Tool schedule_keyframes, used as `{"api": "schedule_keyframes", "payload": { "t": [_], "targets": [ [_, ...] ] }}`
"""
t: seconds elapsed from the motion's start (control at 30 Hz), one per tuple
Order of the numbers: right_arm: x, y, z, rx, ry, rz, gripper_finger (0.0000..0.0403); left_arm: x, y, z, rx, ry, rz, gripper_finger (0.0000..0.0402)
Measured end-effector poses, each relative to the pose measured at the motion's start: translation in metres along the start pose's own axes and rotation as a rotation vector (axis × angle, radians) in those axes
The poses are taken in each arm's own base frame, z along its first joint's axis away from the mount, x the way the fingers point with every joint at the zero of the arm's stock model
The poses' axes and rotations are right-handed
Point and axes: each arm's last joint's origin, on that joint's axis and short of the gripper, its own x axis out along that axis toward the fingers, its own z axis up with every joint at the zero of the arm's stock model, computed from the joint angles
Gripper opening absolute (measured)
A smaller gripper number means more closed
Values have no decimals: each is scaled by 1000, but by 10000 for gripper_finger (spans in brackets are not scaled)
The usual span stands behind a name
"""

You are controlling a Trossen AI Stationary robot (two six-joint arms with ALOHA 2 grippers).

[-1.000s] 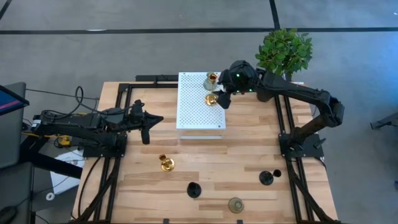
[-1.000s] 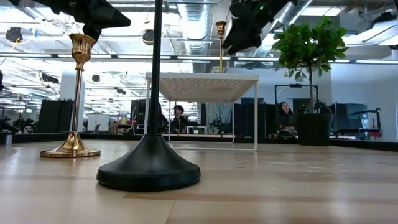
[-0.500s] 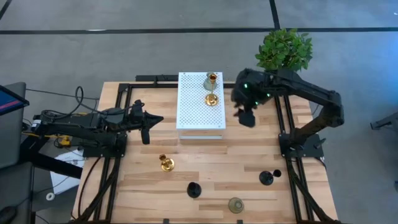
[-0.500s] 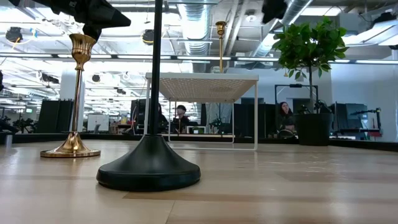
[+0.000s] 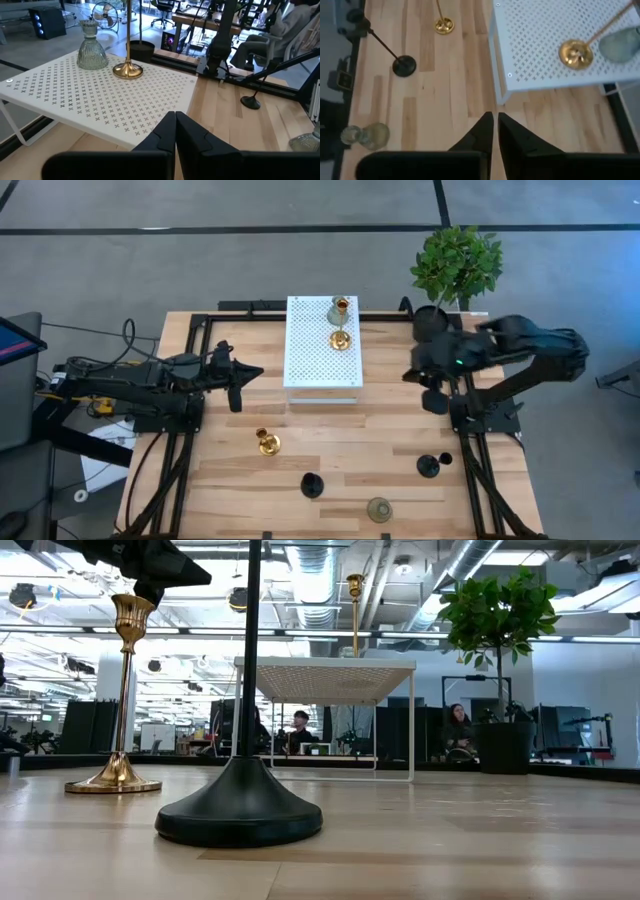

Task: Pick & Place candle stick holders
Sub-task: Put the right black candle holder on the shelf

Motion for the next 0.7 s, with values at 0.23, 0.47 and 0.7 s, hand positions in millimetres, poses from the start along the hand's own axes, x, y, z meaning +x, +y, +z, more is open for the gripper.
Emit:
{"api": "schedule_keyframes", "payload": {
  "t": [0.23,0.47,0.7],
  "targets": [
    [-7,10,-47,136,-25,-29,5,10,-3,-5,18,48,8,8],
    [6,19,-90,238,-7,-46,2,14,-4,-8,24,73,-2,8],
    [19,35,-127,355,85,25,1,14,-5,-7,19,67,-17,8]
  ]
}}
